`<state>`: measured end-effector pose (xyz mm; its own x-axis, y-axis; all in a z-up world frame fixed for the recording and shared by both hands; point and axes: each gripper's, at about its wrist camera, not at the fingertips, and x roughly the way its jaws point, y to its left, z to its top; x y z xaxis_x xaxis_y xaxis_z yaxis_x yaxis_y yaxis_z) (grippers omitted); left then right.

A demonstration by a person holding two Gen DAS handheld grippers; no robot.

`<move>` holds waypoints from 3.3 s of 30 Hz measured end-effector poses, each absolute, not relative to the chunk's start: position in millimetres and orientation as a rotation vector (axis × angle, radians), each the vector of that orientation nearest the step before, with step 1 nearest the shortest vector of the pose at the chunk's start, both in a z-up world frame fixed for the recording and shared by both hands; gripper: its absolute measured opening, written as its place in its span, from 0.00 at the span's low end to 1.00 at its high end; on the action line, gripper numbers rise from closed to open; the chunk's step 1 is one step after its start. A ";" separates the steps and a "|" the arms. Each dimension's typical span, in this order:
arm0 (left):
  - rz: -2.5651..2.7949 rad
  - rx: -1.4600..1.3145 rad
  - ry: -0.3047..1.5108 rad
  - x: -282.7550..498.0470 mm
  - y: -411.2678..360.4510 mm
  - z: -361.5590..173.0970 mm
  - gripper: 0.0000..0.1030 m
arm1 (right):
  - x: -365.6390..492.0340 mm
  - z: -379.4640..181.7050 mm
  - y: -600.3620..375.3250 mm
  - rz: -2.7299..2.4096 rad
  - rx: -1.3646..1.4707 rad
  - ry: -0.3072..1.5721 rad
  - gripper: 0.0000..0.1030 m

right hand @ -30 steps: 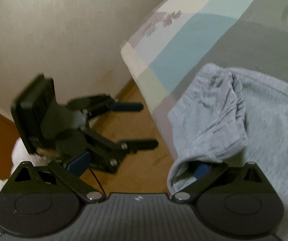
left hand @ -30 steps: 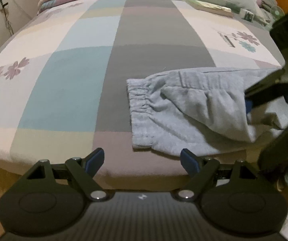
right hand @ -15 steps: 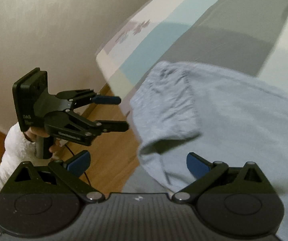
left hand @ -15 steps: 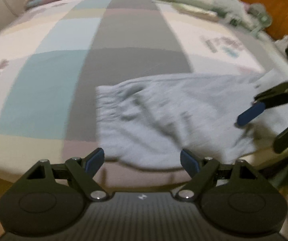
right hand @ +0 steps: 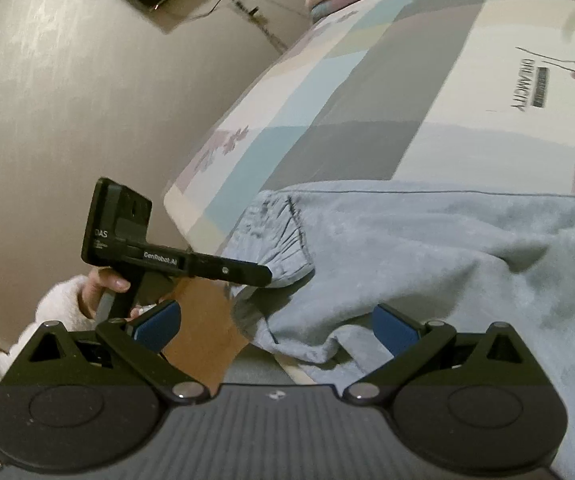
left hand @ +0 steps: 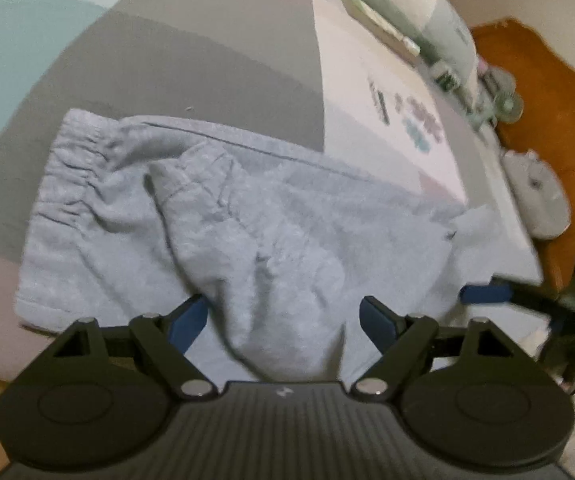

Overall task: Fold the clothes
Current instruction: 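Lower the cuff onto the folded sweatpants and open the right gripper, then grasp the folded grey sweatpants with the left gripper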

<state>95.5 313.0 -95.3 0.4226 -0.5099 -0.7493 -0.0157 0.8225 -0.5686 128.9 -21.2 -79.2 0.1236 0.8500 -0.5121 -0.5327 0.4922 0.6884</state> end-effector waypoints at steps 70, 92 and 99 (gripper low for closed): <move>-0.254 -0.840 0.940 80.0 359.3 -144.0 0.12 | 96.2 -103.8 -55.4 0.879 0.458 1.055 1.00; -0.344 -0.504 0.678 100.4 340.4 -7.2 0.05 | 90.2 -96.9 -57.1 0.884 0.424 1.013 1.00; -0.244 -0.584 0.759 95.0 368.3 -49.6 0.03 | 88.7 -96.1 -58.4 0.876 0.414 1.011 1.00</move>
